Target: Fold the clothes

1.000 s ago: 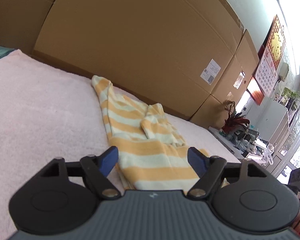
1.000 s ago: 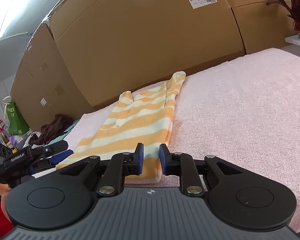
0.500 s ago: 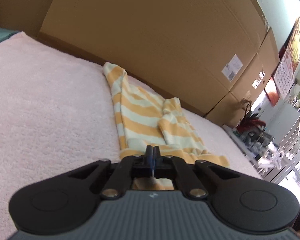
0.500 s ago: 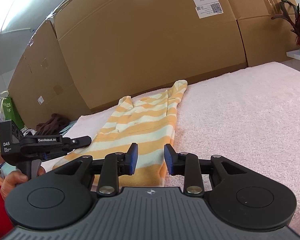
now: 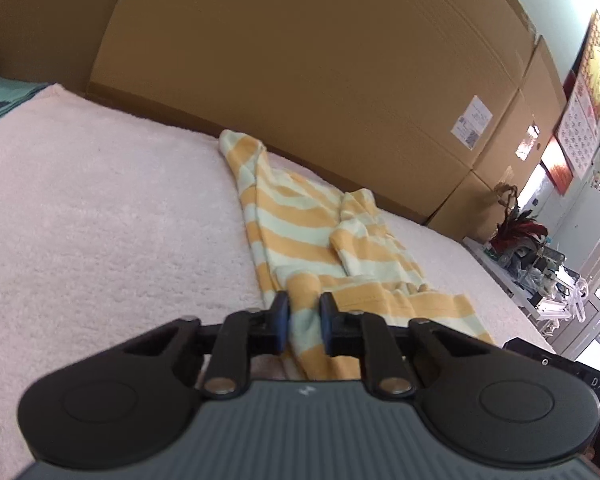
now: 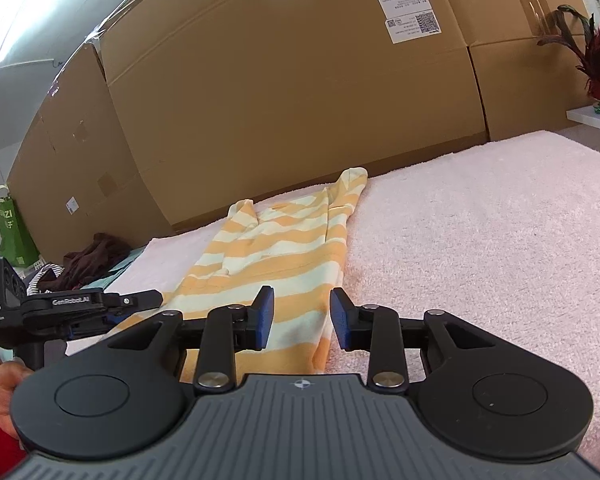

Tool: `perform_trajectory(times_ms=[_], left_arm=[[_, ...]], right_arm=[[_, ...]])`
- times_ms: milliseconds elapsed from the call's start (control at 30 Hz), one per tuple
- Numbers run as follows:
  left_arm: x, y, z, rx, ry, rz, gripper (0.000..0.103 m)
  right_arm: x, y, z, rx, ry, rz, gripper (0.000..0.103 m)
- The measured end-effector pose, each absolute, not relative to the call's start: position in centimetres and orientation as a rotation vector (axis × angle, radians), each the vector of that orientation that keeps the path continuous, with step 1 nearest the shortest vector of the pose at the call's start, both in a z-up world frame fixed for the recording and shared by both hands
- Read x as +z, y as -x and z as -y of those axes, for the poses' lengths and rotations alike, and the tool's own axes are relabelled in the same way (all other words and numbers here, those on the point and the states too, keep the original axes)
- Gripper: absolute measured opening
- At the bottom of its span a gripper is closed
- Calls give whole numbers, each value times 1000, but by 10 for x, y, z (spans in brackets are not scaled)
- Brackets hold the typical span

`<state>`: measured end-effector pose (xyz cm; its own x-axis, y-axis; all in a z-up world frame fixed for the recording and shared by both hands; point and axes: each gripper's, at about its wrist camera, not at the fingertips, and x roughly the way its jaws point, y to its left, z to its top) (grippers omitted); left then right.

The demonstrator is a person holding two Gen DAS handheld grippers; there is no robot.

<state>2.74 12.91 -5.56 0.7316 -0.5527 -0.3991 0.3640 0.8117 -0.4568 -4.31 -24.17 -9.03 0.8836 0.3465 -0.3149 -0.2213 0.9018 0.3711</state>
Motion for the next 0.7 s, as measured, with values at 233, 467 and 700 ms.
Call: perform_trajectory(times_ms=[233,467,700], left_arm=[[-54,-41,-119,-545,317,-565,11],[-60,-49,-131,-580,426,-591,20],[-57,-43,-127,-656,397,-560,51]], right_arm=[[-90,43,252,282,-366,-378,34],[-90,35,253,277,-399,-394,34],[-83,-2,236,272,-334,-424,44]])
